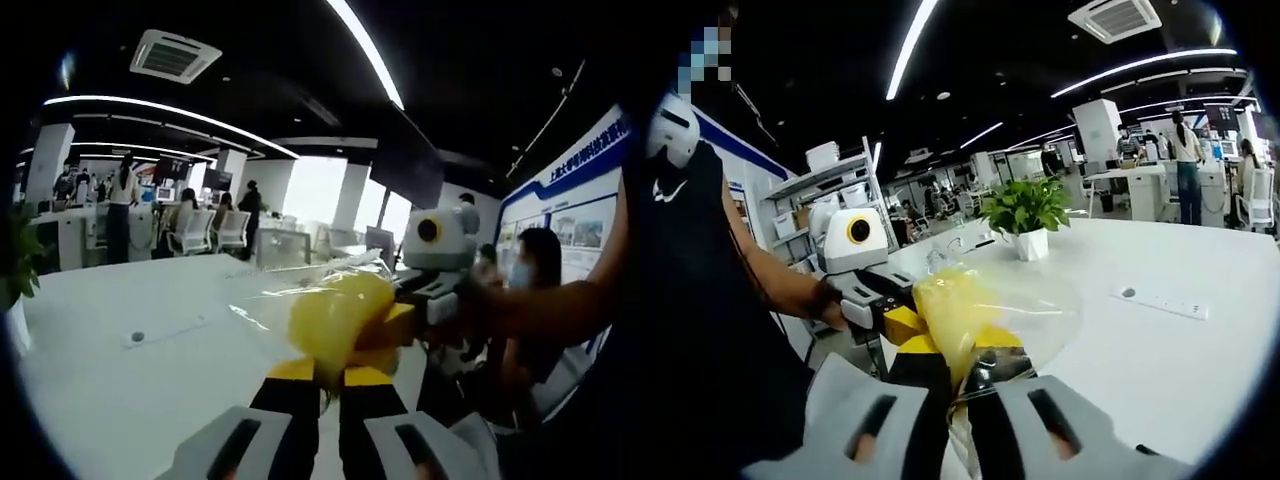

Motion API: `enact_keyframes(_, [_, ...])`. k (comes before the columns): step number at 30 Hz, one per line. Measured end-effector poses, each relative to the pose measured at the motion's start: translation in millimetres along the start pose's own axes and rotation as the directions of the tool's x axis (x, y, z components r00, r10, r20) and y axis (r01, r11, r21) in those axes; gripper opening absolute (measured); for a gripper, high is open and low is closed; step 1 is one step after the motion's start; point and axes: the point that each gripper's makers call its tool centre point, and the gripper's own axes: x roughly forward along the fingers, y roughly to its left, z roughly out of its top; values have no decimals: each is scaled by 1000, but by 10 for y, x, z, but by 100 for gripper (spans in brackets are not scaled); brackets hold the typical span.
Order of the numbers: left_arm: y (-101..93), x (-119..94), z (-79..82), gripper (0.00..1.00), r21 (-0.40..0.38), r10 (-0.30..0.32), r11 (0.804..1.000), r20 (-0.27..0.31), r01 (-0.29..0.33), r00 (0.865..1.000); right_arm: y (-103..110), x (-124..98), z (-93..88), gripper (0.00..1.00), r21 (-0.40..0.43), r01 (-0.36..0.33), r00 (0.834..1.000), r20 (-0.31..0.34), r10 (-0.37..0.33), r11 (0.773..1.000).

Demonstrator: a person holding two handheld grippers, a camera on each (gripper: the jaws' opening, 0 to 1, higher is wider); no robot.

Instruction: Compare the silicone blocks by pressing each to a similar depth, holding the contact briefly, and releasing to observe deformation and rebound differences across the visible hardness samples.

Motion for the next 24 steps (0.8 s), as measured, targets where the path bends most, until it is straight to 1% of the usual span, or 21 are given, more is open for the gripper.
enact_keyframes(4, [-18,8,6,1,-11,2,1000,0,-2,1000,7,-26,2,0,12,-5,1000,1,5,1000])
enact_keyframes(7, [-24,20,18,1,-19,4,1000,2,-4,1000,-3,-52,1,0,-8,-12,1000,21,12,1000])
enact_keyframes(9, [-28,30,17,1,-18,6,1000,-1,-6,1000,-14,-55,-5,0,7,-18,999,27,18,1000])
enact_keyframes(13, [-39,30,-12,1,-21,4,1000,-11,-4,1000,11,-54,-32,0,24,-24,1000,8,24,999])
enact_keyframes(15, [-45,26,-20,1,-20,7,1000,-10,-7,1000,12,-53,-33,0,11,-25,1000,2,25,1000])
enact_keyframes(24, [-51,8,-5,1,-22,16,1000,-3,-16,1000,33,-51,-20,0,14,-28,1000,6,28,1000])
